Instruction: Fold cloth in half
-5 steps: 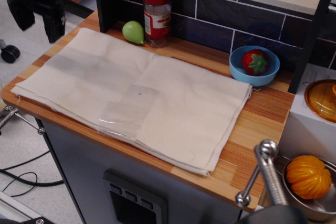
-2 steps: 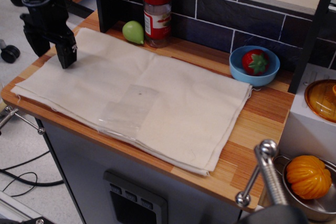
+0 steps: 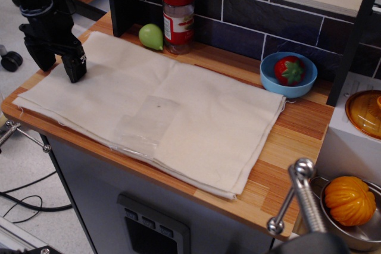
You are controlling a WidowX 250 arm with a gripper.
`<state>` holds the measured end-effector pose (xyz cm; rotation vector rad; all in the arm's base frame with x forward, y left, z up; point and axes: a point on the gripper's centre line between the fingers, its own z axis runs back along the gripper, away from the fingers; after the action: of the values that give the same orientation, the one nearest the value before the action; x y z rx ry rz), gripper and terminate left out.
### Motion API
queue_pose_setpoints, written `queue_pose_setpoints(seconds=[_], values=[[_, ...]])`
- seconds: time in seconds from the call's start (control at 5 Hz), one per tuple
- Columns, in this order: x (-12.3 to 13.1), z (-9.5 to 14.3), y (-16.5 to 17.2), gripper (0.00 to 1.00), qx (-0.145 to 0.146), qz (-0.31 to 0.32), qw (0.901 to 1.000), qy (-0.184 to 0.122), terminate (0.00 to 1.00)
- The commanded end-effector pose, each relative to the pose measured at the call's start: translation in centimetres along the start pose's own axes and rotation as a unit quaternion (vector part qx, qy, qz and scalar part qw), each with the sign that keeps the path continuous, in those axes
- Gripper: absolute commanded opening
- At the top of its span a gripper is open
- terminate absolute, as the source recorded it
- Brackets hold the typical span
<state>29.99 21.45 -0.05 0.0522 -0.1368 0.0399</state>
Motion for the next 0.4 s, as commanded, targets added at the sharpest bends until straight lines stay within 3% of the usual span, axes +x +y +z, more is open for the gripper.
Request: queue_pose_setpoints(seconds=[0.0, 0.2], values=[[0.23, -0.83, 0.57, 0.0, 0.01, 0.014, 0.9997, -0.015, 0.0], [0.09, -0.67, 0.54, 0.0, 0.003, 0.018, 0.9996, -0.02, 0.0]])
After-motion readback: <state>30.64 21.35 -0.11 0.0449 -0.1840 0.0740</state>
